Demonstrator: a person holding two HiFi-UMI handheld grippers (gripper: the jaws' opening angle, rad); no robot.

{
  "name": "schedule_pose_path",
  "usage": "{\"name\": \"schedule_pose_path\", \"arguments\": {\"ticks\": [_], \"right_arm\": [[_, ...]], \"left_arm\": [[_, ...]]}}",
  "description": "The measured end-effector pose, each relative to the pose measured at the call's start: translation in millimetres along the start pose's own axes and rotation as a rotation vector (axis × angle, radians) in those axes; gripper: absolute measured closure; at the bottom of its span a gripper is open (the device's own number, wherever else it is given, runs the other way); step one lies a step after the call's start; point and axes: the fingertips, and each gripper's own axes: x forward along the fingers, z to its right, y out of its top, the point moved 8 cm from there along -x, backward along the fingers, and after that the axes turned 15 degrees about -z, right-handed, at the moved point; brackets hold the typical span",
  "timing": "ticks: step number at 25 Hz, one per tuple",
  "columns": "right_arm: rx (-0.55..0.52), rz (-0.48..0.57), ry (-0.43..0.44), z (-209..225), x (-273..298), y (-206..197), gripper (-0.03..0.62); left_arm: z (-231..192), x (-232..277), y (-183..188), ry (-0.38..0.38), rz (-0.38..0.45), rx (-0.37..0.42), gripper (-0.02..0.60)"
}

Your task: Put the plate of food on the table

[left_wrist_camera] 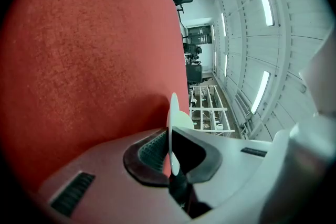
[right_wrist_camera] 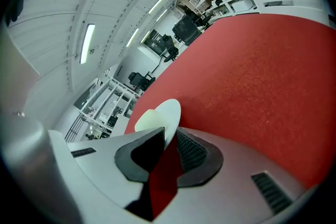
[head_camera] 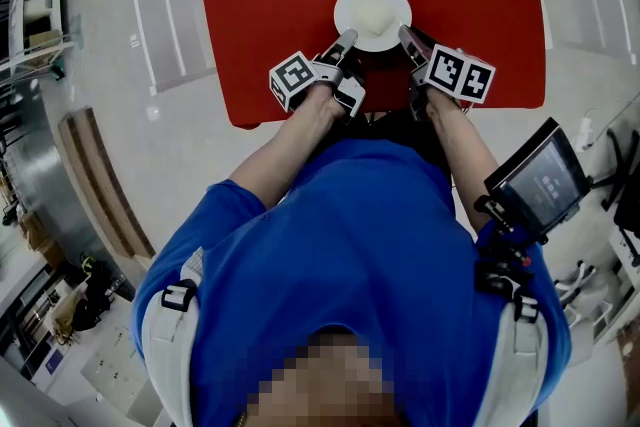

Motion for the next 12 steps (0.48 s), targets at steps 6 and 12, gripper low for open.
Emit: {"name": "schedule_pose_path", "arguments": {"ticks": [6,12], "right_arm": [[-0.013,-0.019,-0.027,0.6,0.6,0.6,0.545],[-0.022,-0.035,-0.053,1.9,1.6,-4.1,0.545]], "left_arm": [[-2.1,2.4,-0.8,0.022,-0.005,-0.029,0.565],[-4.4,2.3,-3.3,0.077,-0.013,-0.026,0.565]]}}
